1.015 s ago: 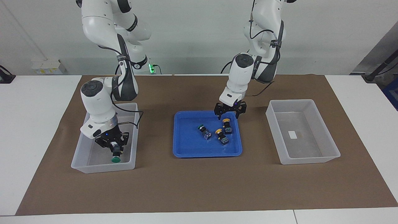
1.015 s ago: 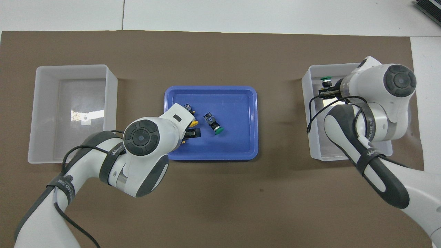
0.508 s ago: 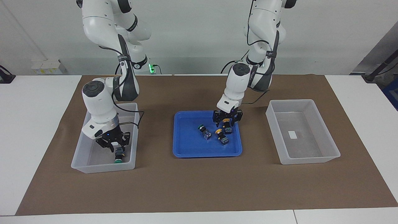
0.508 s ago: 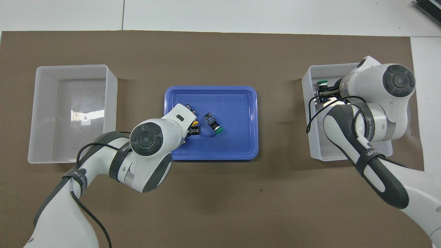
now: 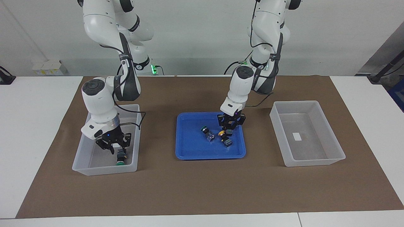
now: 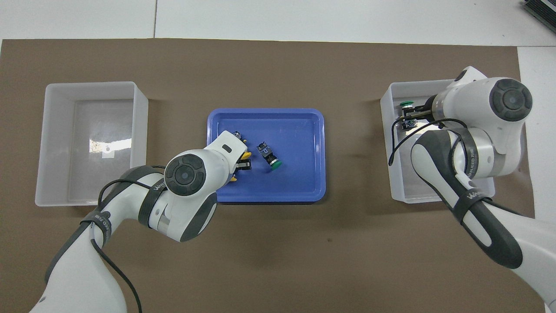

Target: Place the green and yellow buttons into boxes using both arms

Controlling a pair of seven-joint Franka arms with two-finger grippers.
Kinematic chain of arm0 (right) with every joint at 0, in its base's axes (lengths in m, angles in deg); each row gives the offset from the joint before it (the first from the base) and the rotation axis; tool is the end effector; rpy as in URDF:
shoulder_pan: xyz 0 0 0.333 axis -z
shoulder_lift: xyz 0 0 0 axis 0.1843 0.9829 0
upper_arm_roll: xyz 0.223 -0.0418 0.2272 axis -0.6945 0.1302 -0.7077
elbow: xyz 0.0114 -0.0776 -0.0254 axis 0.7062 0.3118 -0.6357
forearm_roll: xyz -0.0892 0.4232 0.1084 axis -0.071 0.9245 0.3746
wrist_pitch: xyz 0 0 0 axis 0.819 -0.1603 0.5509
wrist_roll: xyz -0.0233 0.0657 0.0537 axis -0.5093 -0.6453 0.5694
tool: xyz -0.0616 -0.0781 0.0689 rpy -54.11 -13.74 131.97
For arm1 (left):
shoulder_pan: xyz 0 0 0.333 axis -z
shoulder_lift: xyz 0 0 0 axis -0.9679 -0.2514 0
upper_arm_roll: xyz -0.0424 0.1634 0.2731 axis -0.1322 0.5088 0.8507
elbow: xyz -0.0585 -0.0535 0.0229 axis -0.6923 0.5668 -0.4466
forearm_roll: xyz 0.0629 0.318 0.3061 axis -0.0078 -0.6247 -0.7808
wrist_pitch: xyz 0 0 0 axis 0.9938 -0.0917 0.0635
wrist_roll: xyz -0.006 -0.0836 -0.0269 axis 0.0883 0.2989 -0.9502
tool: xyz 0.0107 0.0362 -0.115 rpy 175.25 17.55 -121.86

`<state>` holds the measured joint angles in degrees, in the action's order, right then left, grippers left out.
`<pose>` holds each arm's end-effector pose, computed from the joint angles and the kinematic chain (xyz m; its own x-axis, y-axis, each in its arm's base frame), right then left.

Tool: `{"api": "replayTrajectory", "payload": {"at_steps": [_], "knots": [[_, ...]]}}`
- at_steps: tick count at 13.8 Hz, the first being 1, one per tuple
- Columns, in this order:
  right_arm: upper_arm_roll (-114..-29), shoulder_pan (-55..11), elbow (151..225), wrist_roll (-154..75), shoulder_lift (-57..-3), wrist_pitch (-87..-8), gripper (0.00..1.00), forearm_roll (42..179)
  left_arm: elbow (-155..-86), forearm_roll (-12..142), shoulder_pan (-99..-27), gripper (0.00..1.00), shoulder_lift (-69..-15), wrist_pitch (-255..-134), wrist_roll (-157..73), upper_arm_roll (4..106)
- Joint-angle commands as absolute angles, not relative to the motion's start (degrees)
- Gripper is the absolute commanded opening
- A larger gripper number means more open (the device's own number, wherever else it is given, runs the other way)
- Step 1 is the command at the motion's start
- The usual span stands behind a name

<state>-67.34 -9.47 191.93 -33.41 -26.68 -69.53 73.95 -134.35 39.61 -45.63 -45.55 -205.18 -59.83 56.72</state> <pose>0.6966 0.0222 0.3268 0.9625 0.1441 0.2300 0.1304 -0.9887 0.0735 0.5360 -0.3251 0.2603 0.9845 0.0457 0.1694 0.0261 -0.9929 0.1162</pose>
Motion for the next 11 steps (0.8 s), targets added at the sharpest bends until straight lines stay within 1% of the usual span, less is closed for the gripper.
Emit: {"api": "replayTrajectory", "payload": {"at_steps": [1,2,3,5,7,11], "knots": [[-67.9,-10.3,192.5,-34.0,-31.5,-65.0,0.85,75.3,-134.6,40.1,-45.0,0.13,-46.2,-205.8,-59.2,57.3],[-67.9,-10.8,192.5,-32.9,-32.6,-63.6,0.86,75.3,-134.0,40.1,-45.3,0.03,-46.2,-205.3,-59.2,57.4],[-67.9,-11.8,192.5,-31.3,-33.8,-62.3,0.87,75.3,-132.5,40.1,-45.6,0.0,-46.3,-203.6,-59.2,57.4],[-67.8,-14.5,192.5,-27.0,-35.4,-60.6,0.89,75.3,-128.1,40.0,-46.0,0.0,-46.0,-196.2,-59.1,57.5],[-67.9,-17.2,191.8,-20.8,-35.7,-59.2,1.0,75.3,-124.7,39.8,-47.7,0.0,-45.2,-190.3,-58.8,57.7],[-67.8,-24.0,190.7,-1.1,-35.0,-58.2,1.0,75.2,-120.1,39.7,-51.8,0.0,-42.9,-183.1,-58.3,57.7]]}}
